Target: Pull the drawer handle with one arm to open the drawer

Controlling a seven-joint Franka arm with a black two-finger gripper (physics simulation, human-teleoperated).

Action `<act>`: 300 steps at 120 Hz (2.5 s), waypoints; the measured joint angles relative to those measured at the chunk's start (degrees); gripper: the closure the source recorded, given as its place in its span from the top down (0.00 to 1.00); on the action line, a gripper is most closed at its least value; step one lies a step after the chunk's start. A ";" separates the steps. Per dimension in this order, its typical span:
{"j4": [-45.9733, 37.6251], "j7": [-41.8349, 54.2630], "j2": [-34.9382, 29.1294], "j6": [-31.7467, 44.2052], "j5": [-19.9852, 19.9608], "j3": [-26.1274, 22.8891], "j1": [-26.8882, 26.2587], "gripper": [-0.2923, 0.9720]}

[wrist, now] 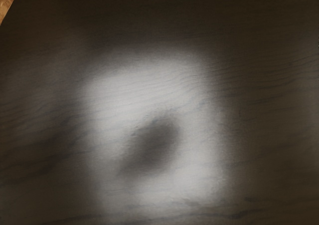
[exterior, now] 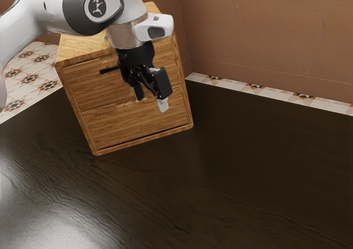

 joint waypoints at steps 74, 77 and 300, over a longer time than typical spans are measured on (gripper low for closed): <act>9.48 19.25 -9.95 -1.97 8.24 5.06 -1.02 0.77; 9.16 20.48 -9.32 -2.05 8.30 5.16 -0.60 0.77; 3.37 39.04 5.86 17.34 12.78 10.49 0.95 0.59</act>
